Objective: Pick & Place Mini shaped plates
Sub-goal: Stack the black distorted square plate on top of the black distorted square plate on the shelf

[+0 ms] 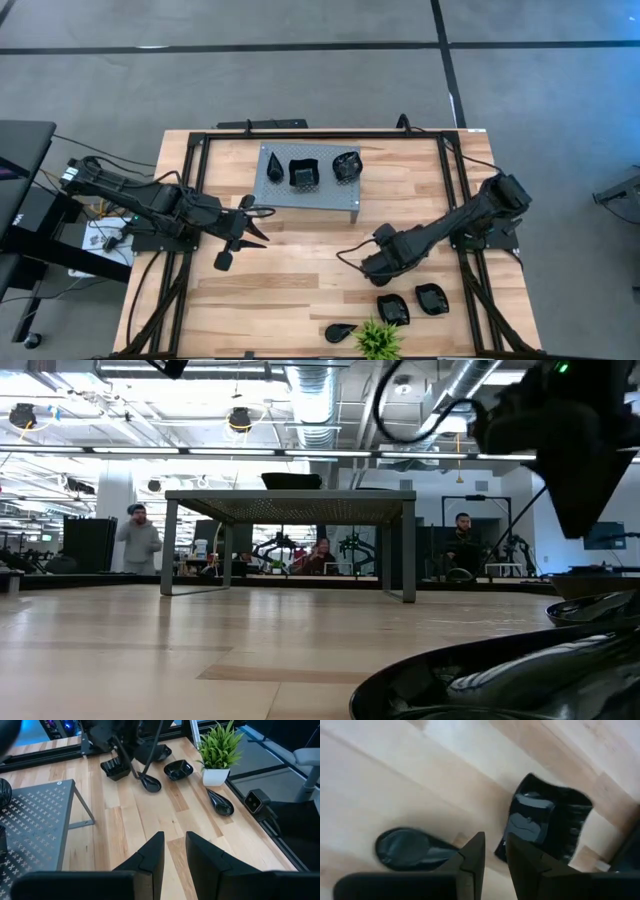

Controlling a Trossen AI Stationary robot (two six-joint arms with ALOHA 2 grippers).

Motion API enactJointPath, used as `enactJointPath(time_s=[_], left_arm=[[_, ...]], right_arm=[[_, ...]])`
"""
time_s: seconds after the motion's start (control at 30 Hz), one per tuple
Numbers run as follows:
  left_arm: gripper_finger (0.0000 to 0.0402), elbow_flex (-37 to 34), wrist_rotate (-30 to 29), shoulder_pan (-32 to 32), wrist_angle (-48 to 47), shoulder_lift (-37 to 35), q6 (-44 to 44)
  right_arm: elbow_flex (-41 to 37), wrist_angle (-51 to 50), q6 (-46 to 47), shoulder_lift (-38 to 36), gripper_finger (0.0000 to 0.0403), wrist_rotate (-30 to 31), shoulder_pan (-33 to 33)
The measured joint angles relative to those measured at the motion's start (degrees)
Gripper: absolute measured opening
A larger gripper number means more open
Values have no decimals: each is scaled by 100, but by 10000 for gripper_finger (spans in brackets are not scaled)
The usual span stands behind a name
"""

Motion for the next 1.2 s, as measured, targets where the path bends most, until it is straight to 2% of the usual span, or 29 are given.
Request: enactJointPath(time_s=[0.3, 0.5, 0.73, 1.2], left_arm=[[81, 0, 1, 0, -192, -2, -19], [81, 0, 1, -1, -195, -2, -20], [81, 0, 1, 0, -198, -2, -68], [81, 0, 1, -4, -200, -2, -321]], right_arm=[[-2, -341, -608, 792, 72, -215, -460], [0, -362, -1040, 916, 72, -521, -805], [0, -444, -1069, 903, 72, -511, -1009], [0, -266, -445, 932, 72, -513, -801]])
